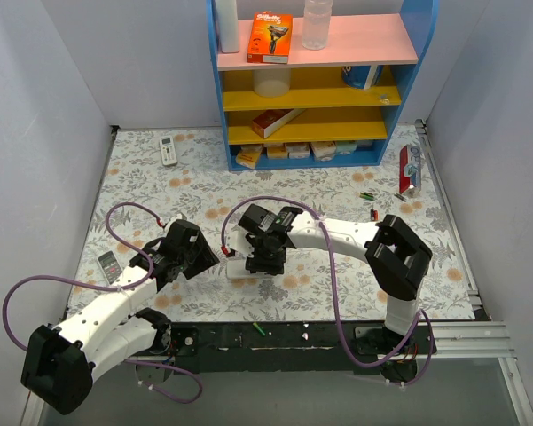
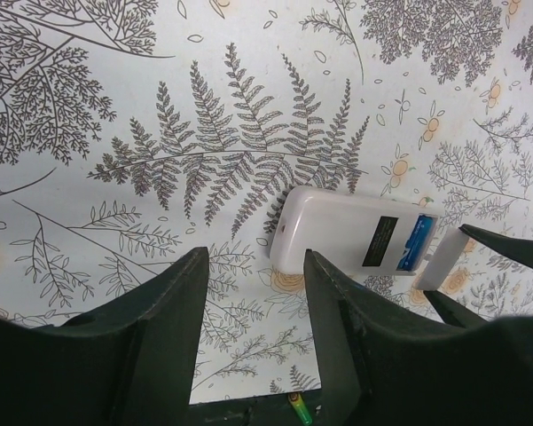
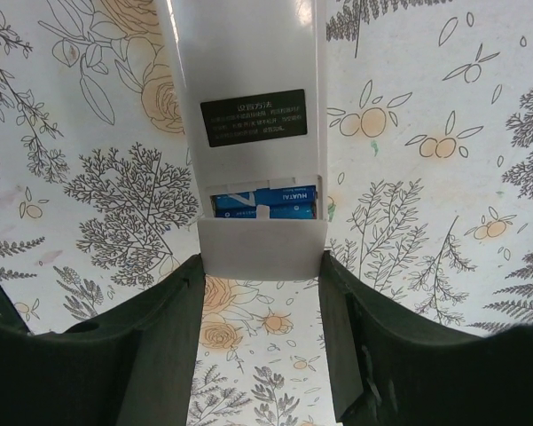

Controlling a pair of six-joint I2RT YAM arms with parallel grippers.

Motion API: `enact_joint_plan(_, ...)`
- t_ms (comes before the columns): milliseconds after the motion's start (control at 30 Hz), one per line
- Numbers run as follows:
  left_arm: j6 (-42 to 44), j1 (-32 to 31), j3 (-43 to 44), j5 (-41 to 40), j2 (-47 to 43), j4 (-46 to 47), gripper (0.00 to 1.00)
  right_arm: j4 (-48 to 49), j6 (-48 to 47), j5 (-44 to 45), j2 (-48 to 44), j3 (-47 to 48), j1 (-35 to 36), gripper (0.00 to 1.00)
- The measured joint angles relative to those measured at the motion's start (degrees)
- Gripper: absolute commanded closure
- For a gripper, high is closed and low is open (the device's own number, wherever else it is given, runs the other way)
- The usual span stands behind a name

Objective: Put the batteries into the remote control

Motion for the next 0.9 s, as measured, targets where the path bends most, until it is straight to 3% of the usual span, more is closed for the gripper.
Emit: enact_joint_plan(900, -0.2, 0.0, 0.0, -0.3, -0.9, -1.0, 0.52, 0.3, -1.2, 0.0, 2.3, 0.0, 0.7, 0.41)
